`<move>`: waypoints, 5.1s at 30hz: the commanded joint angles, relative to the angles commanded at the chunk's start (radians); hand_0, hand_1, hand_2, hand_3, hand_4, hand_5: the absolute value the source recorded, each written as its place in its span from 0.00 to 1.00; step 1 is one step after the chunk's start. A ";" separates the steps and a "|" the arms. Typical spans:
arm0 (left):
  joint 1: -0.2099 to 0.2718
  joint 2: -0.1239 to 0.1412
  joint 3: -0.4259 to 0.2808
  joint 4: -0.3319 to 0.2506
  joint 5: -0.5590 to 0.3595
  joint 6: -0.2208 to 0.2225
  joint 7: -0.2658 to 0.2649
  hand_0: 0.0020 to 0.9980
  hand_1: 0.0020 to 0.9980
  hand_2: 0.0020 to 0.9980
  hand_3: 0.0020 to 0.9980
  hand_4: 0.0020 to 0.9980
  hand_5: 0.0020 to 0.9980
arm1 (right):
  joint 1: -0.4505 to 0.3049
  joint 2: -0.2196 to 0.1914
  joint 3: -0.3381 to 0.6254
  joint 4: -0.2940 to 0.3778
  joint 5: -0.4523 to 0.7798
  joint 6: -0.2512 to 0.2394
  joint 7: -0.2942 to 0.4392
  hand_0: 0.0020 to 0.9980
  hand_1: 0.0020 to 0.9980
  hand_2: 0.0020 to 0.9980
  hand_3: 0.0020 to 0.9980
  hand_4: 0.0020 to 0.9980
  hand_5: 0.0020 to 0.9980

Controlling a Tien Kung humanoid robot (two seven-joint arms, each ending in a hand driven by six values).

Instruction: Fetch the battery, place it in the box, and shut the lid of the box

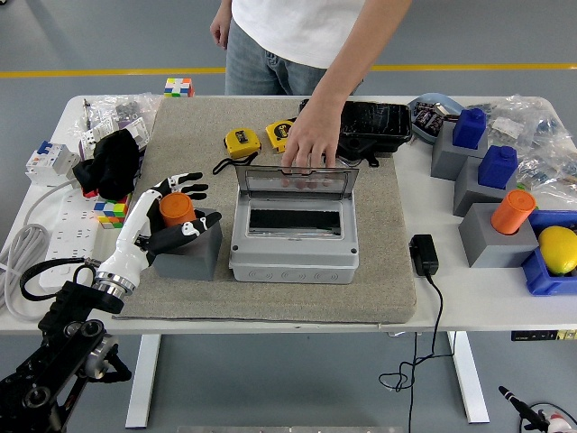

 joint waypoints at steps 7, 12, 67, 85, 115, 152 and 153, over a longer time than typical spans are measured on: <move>-0.001 0.000 0.005 0.001 0.008 0.012 0.002 0.39 0.55 0.41 0.49 1.00 0.02 | 0.001 -0.001 0.002 0.000 -0.001 -0.001 0.000 0.89 0.86 0.79 0.82 1.00 1.00; -0.002 0.001 0.009 0.001 0.016 0.013 0.004 0.30 0.39 0.33 0.34 1.00 0.01 | 0.001 0.000 0.002 0.000 0.000 -0.001 0.000 0.89 0.86 0.79 0.82 1.00 1.00; -0.060 0.053 0.149 -0.276 0.062 0.337 -0.060 0.01 0.00 0.01 0.01 0.90 0.13 | 0.004 -0.002 -0.002 0.000 0.003 -0.002 -0.003 0.89 0.86 0.80 0.82 1.00 1.00; -0.361 0.120 0.588 -0.194 0.668 0.443 0.032 0.01 0.00 0.01 0.00 0.83 0.15 | 0.014 -0.011 -0.004 0.000 0.000 -0.002 -0.007 0.89 0.86 0.80 0.82 1.00 1.00; -0.551 -0.034 0.762 0.335 0.493 0.583 -0.163 0.02 0.00 0.00 0.00 0.79 0.35 | 0.017 -0.008 -0.025 0.000 0.000 -0.002 -0.014 0.89 0.86 0.80 0.82 1.00 1.00; -0.590 -0.098 0.787 0.498 0.428 0.583 -0.212 0.03 0.00 0.01 0.00 0.90 0.55 | 0.021 -0.007 -0.038 0.000 0.001 -0.002 -0.018 0.89 0.86 0.79 0.82 1.00 1.00; -0.590 -0.098 0.787 0.501 0.428 0.583 -0.214 0.03 0.00 0.01 0.00 0.92 0.61 | 0.021 -0.006 -0.041 0.000 0.003 -0.002 -0.018 0.89 0.86 0.79 0.82 1.00 1.00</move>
